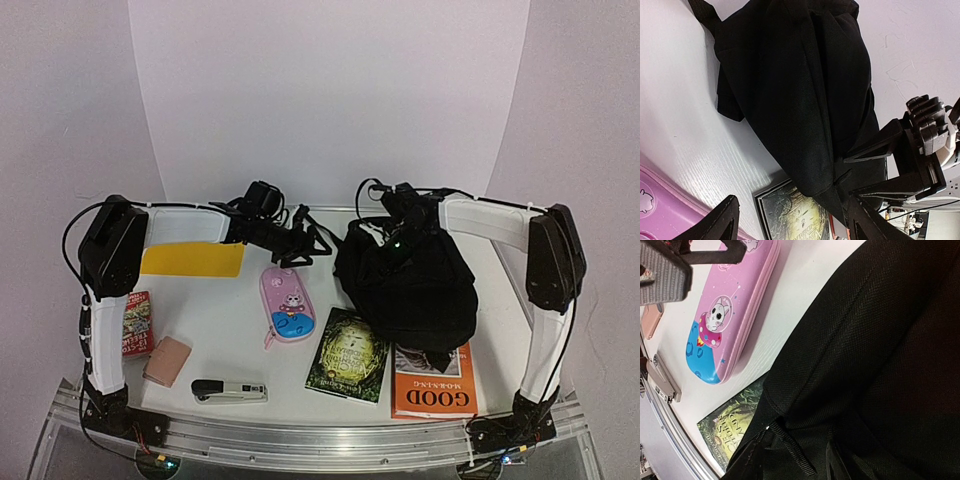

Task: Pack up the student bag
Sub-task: Unzip the student bag at the center of the board.

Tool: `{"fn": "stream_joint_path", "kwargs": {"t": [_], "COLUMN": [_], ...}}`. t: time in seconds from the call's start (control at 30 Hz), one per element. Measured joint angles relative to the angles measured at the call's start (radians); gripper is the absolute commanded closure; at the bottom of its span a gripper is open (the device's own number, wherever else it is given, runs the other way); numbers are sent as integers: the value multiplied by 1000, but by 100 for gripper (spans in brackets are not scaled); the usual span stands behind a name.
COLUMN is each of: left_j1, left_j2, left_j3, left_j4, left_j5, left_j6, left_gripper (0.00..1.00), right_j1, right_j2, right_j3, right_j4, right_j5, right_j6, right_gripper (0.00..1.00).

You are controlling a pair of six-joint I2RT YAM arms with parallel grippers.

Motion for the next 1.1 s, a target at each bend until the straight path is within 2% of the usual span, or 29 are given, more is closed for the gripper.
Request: {"fn": "stream_joint_path", "kwargs": {"t": [0.2,0.37,0.5,0.97,1.1], "left_j1": [0,0,0,0,0], "left_j2": [0,0,0,0,0], "left_j3": [-1,-2,-5,-15,-15], "left_j4": [0,0,2,9,9], "left_j5": [-1,-6,-9,-18,-18], "left_j6": [0,-1,-1,-1,-1], "left_gripper": [25,25,25,25,25], "right_j1": [0,0,0,-3,-7], "right_j2": [-7,-17,-19,-18,0], "right_j3": [-10,-35,-49,-47,-35], "right_j4": [4,5,6,5,5], "right_j5": [-1,20,51,-40,-63], "right_j6": [12,29,44,81,92], "right_gripper": [57,50,50,62,75]}}
